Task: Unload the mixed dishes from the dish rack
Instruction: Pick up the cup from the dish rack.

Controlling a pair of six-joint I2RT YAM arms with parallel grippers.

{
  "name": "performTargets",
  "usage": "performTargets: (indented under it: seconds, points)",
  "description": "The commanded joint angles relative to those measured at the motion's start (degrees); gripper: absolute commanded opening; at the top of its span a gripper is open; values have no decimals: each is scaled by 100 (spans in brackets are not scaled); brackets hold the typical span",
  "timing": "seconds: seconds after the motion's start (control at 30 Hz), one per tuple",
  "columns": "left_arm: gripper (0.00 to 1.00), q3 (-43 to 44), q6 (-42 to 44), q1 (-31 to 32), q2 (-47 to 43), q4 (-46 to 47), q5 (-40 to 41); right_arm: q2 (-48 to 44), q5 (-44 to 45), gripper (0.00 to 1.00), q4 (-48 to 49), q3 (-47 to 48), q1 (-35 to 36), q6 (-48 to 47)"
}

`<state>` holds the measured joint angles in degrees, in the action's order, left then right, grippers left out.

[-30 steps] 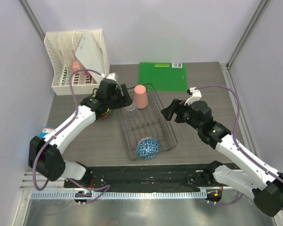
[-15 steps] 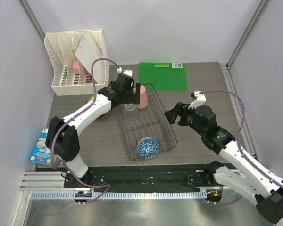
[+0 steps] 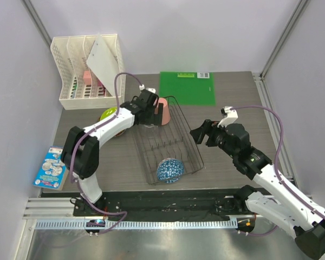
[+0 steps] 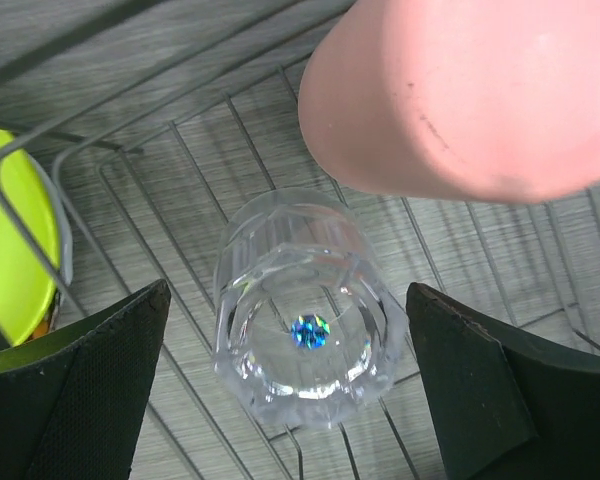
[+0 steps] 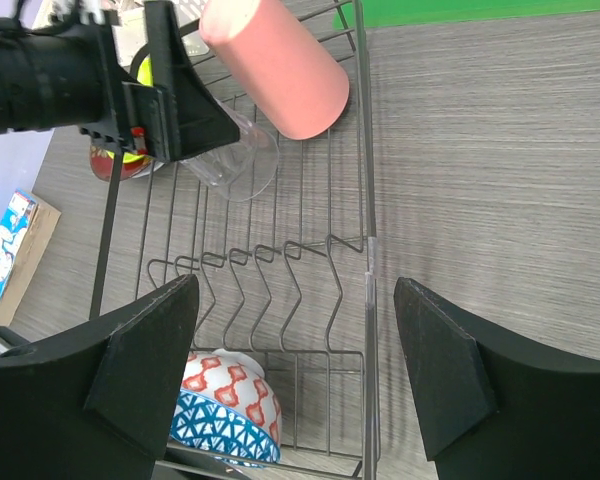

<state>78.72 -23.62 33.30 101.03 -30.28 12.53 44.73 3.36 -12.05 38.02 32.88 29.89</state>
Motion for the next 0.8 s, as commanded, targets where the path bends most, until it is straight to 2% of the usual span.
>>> performTargets:
  seconds: [0.0,0.1,0.27,0.3,0.37,0.43,0.6,0.77]
  points:
    - [99,29,-20,-25,241,163,-111,-87,86,84,124,-32,-1,-36]
    - [90,-31,6,-25,207,346,-225,-140,113,84,89,-40,-1,-27]
    - [70,-269,32,-25,-40,576,-374,-158,130,84,80,-84,-1,8]
    - [63,-278,50,-25,-75,576,-383,-158,139,84,89,-84,-1,8]
    - [59,-287,76,-25,-110,567,-357,-140,122,84,98,-84,-10,8]
    - [50,-287,94,-25,-189,524,-331,-131,104,84,98,-84,-10,34]
    - [37,-181,7,-25,-715,313,-374,-228,69,84,72,-76,-1,43]
    - [35,-15,-152,-34,-1873,312,-760,-237,130,84,54,-32,-1,-9]
